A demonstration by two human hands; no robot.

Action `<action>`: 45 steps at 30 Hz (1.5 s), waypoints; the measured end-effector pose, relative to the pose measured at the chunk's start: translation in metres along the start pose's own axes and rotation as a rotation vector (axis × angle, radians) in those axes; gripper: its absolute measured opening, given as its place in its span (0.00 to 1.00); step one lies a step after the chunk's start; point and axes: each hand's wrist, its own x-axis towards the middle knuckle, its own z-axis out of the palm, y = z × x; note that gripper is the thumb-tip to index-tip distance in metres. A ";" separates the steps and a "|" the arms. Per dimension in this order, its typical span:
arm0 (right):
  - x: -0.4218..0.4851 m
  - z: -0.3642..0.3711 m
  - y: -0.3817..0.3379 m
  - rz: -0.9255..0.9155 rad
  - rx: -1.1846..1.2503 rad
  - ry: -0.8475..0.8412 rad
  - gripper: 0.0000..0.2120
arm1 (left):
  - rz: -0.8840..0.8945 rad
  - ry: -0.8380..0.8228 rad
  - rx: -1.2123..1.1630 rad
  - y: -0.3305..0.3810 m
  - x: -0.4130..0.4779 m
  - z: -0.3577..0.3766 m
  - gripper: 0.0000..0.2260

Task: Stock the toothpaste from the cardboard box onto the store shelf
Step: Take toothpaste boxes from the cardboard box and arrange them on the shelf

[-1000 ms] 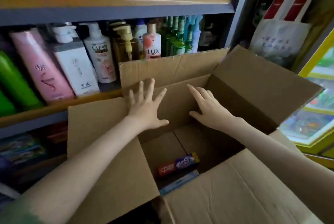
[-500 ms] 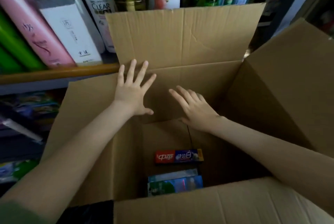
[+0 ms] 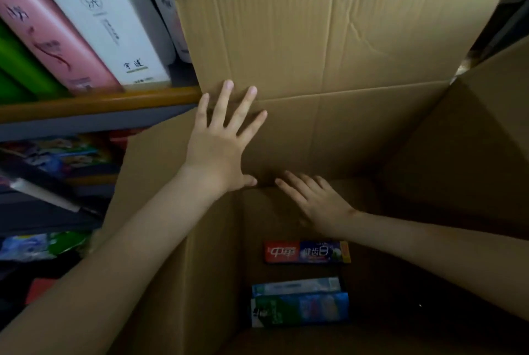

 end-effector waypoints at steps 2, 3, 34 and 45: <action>0.002 0.020 -0.005 -0.040 -0.003 -0.071 0.45 | 0.002 0.003 -0.014 0.000 -0.001 0.000 0.51; 0.003 0.030 -0.008 -0.062 -0.026 -0.117 0.46 | 0.001 0.001 -0.014 0.000 0.000 0.000 0.51; -0.122 -0.175 -0.052 0.214 0.414 0.216 0.35 | -0.072 -0.213 -1.603 0.009 -0.079 -0.084 0.30; -0.165 -0.192 -0.135 0.337 0.668 0.449 0.22 | -0.474 0.284 -2.144 -0.032 -0.249 -0.062 0.13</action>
